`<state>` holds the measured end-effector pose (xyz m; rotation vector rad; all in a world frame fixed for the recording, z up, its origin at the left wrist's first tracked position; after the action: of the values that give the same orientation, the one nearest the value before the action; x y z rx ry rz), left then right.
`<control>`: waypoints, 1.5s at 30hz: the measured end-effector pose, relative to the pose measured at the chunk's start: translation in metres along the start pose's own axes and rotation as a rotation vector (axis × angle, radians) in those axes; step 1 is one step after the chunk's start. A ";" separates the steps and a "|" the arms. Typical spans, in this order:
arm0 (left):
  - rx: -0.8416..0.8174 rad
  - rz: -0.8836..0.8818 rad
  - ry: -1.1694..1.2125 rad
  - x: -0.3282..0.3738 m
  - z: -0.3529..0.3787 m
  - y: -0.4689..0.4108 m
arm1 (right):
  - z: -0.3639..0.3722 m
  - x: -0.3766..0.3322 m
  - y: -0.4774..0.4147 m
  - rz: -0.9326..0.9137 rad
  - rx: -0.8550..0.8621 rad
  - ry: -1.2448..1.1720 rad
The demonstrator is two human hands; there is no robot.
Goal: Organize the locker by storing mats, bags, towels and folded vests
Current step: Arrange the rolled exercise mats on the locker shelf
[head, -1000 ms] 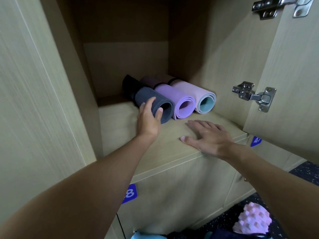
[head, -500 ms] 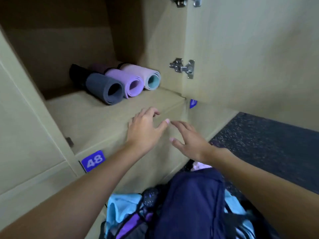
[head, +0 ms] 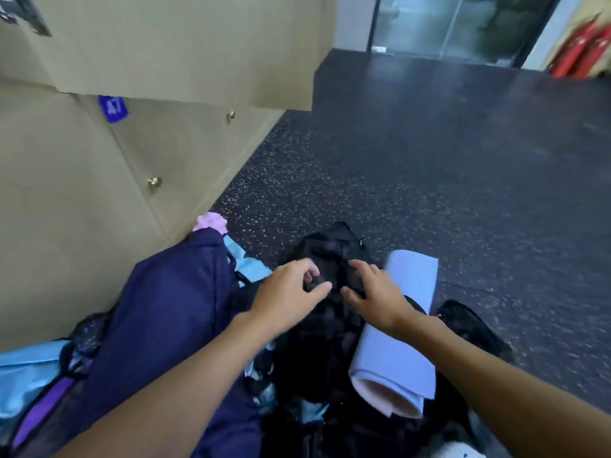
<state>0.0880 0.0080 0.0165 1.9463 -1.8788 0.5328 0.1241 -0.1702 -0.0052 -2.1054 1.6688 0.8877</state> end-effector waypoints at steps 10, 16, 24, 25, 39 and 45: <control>-0.418 -0.075 0.009 0.047 0.152 0.015 | 0.004 0.140 0.066 0.447 0.063 -0.300; -0.501 -0.172 0.166 0.049 0.167 0.023 | 0.007 0.155 0.071 0.537 0.122 -0.522; -0.393 -0.243 0.507 0.052 0.133 0.041 | 0.006 0.147 0.084 0.418 0.187 -0.837; -0.381 -0.231 0.513 0.051 0.124 0.044 | 0.004 0.139 0.084 0.380 0.191 -0.880; -0.182 -0.165 0.499 0.007 -0.074 0.122 | -0.015 -0.063 0.103 -0.122 0.081 -0.929; 0.037 -0.289 0.648 -0.029 -0.131 0.162 | 0.003 -0.144 0.119 -0.307 -0.062 -0.874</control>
<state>-0.0761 0.0952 0.1153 1.7355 -1.1732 0.9657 -0.0085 -0.0909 0.0998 -1.5562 0.8504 1.4653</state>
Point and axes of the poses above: each hand's wrist, its own y-axis away from the middle knuckle, its own z-axis out of the palm, x = y × z, the point moved 4 cm from there along -y, towards the middle knuckle, and after that the axes turned 13 degrees about -y, right-handed, at the moved point
